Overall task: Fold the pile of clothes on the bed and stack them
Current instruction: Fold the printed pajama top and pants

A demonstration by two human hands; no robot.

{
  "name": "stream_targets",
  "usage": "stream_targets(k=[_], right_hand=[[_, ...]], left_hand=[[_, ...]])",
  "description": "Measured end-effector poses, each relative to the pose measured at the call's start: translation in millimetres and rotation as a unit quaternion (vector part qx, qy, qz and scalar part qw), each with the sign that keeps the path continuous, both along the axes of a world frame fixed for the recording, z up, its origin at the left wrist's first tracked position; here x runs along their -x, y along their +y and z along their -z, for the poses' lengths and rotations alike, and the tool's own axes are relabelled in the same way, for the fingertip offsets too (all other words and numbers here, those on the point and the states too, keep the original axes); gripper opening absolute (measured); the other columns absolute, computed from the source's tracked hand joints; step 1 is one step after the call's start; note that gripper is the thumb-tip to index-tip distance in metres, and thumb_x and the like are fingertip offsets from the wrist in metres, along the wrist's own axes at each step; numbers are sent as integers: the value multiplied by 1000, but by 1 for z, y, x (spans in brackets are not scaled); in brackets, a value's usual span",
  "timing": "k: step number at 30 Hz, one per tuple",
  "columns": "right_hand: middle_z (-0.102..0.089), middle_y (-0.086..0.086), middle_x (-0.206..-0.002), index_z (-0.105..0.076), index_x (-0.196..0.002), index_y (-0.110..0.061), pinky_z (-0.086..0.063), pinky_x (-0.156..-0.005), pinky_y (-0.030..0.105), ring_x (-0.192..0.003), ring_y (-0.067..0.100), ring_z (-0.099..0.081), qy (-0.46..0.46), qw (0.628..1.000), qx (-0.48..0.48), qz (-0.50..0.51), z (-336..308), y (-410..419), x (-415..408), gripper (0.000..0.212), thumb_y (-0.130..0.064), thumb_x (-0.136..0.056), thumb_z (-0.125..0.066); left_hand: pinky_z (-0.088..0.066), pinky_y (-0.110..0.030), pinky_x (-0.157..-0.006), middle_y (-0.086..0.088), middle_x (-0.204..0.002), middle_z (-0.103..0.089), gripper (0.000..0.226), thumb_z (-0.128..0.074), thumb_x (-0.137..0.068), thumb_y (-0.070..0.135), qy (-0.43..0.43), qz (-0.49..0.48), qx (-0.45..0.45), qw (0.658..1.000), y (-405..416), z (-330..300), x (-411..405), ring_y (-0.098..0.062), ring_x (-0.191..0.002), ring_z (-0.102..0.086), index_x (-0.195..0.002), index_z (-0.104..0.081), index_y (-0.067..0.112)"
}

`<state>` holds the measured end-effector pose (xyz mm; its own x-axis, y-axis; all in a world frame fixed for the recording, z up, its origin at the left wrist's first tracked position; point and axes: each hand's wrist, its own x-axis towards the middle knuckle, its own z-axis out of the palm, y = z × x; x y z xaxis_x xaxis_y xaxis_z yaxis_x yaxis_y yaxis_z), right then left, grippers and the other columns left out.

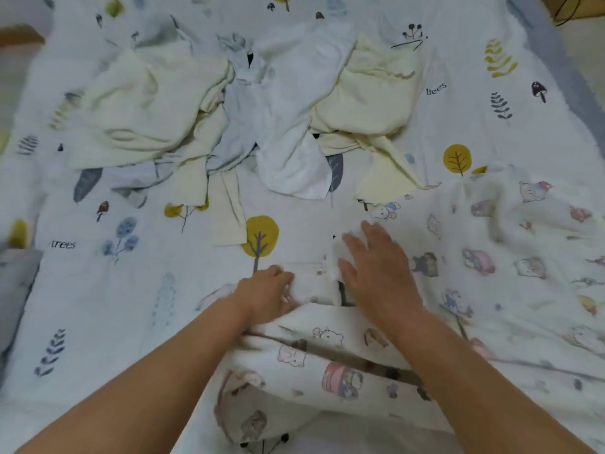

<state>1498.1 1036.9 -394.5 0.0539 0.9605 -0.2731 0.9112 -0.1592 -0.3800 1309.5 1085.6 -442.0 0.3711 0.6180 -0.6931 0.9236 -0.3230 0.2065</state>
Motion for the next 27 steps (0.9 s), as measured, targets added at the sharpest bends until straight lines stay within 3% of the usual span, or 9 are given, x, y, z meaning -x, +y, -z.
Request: stream_targets(k=[4,6,10,12,16,18,20,23,27], right_hand=[[18,-3,-157,-1,-150,-27,8,-115,44,-143,18,20,-64,984,82,-145,20,21,27,69,-37,-97,-42],[14,-3,-158,3,-150,-27,-1,-115,47,-144,22,14,-112,964,139,-196,30,16,27,79,-25,-93,-51],[-31,6,-143,-27,-142,-26,-29,-102,43,-132,27,-27,-195,941,193,-197,33,1,24,58,-30,-89,-51],[-41,5,-133,-45,-130,-25,-31,-100,42,-128,26,-32,-231,936,193,-182,28,2,27,40,-28,-91,-48],[-51,3,-115,-57,-110,-19,-35,-80,36,-109,25,-42,-140,988,40,-58,12,6,34,24,-19,-87,-49],[-54,6,-101,-60,-99,-11,-37,-73,38,-94,26,-44,-24,995,-90,20,0,5,37,21,-10,-80,-50],[-51,5,-90,-59,-89,-6,-37,-71,39,-86,24,-42,79,976,-179,97,-16,5,41,24,-6,-72,-43],[-45,0,-88,-56,-87,-9,-36,-73,39,-85,19,-38,103,953,-233,161,-27,7,41,19,-5,-74,-43],[-50,7,-100,-59,-104,-10,-39,-83,43,-94,24,-44,56,961,-211,167,-14,5,38,23,-9,-81,-61]], left_hand=[[-41,-29,-83,-6,-123,-56,49,-46,-91,33,2,16,32,999,-16,-17,13,-26,-109,-55,-136,-35,17],[-40,-27,-80,-8,-124,-55,47,-45,-91,35,36,41,78,995,-27,-22,20,-25,-104,-56,-133,-39,15],[-35,-11,-35,-7,-107,-63,51,-43,-92,44,83,44,238,967,-37,-30,31,-6,-59,-51,-127,-47,8],[-38,-16,-43,-6,-109,-62,56,-40,-91,55,75,35,219,972,-33,-27,31,-7,-64,-51,-123,-52,11],[-41,-33,-91,-7,-132,-51,57,-48,-89,56,-74,-66,75,992,-25,-17,28,-23,-116,-51,-134,-47,20],[-37,-31,-97,-5,-136,-46,61,-56,-86,51,-181,-145,112,966,-21,-20,27,-21,-122,-46,-137,-42,22],[-44,-29,-89,-4,-118,-57,33,-61,-86,43,-240,-167,165,942,-17,-28,31,-17,-106,-56,-113,-59,24],[-44,-16,-56,4,-73,-59,4,-61,-87,21,-288,-173,178,925,-5,-46,49,-5,-61,-55,-83,-62,21],[-34,-11,-47,9,-56,-51,18,-68,-81,17,-292,-173,-53,939,27,-83,88,4,-44,-46,-69,-56,20]])
